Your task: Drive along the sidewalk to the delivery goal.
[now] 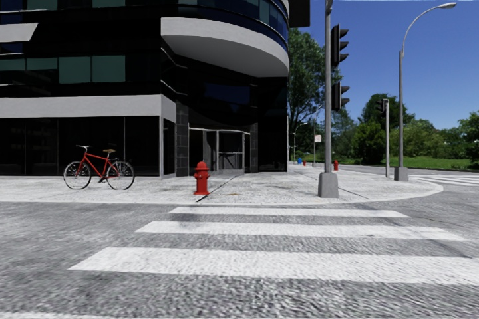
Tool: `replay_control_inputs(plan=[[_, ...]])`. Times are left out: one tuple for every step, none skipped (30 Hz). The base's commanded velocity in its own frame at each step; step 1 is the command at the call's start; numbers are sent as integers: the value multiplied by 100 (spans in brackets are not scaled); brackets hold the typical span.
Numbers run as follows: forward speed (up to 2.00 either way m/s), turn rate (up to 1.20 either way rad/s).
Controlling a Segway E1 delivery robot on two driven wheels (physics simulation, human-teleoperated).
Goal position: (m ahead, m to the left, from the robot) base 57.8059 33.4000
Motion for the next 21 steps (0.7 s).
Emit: replay_control_inputs(plan=[[200,-45],[200,-45],[200,-45],[200,-45],[200,-45],[200,-45],[200,-45],[200,-45],[200,-45],[200,-45],[200,-45],[200,-45],[200,-45],[200,-9],[200,0],[200,0],[200,0],[200,0],[200,0],[200,0],[200,0]])
